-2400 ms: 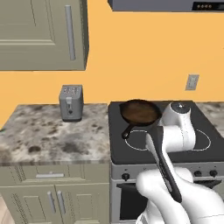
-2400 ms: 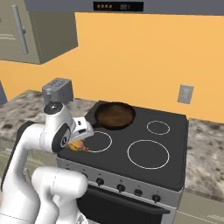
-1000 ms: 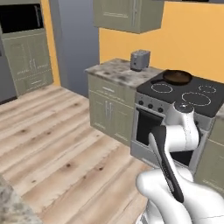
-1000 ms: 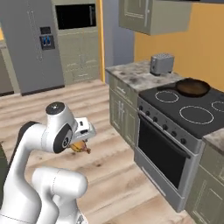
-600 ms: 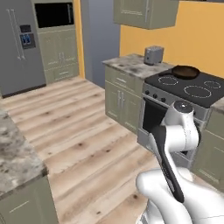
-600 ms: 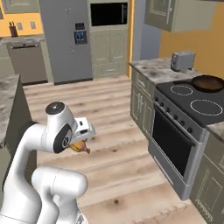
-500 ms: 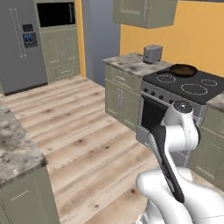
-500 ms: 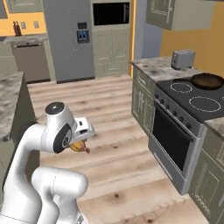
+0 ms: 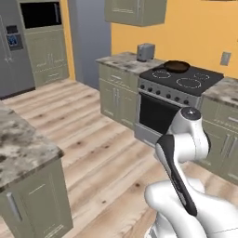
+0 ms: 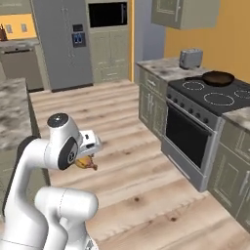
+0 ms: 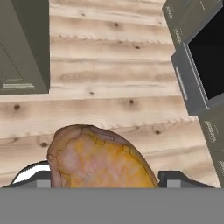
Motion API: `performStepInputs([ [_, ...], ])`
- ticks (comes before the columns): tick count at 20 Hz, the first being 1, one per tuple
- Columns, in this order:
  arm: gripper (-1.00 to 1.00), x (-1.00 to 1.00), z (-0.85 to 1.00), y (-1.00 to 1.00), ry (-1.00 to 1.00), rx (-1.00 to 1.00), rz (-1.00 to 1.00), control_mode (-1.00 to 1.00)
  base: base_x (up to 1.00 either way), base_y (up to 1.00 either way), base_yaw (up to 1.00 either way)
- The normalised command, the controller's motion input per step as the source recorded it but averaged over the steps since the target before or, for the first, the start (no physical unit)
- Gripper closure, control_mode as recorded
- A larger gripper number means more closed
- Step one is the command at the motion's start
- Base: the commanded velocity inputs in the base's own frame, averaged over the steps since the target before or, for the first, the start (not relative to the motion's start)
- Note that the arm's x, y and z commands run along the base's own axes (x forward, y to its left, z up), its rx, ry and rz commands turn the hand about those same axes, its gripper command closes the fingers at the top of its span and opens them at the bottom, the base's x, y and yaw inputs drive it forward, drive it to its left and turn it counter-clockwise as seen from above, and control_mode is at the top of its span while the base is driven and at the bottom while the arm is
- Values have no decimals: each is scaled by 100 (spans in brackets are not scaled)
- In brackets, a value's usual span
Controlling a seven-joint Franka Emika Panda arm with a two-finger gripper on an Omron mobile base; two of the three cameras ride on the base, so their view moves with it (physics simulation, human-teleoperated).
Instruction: Take the chicken drumsticks from the pan and place one on each plate on the dining counter.
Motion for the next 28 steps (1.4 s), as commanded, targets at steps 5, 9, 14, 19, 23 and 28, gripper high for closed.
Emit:
performStepInputs([
  [5,100,0,0,0,0,0,0,100,13,80,-55],
  [9,100,0,0,0,0,0,0,100,7,67,-69],
  [14,100,0,0,0,0,0,0,100,-52,94,-14],
  [19,100,0,0,0,0,0,0,100,-55,100,35],
  [23,100,0,0,0,0,0,0,100,-42,85,69],
  [28,100,0,0,0,0,0,0,100,-49,66,77],
])
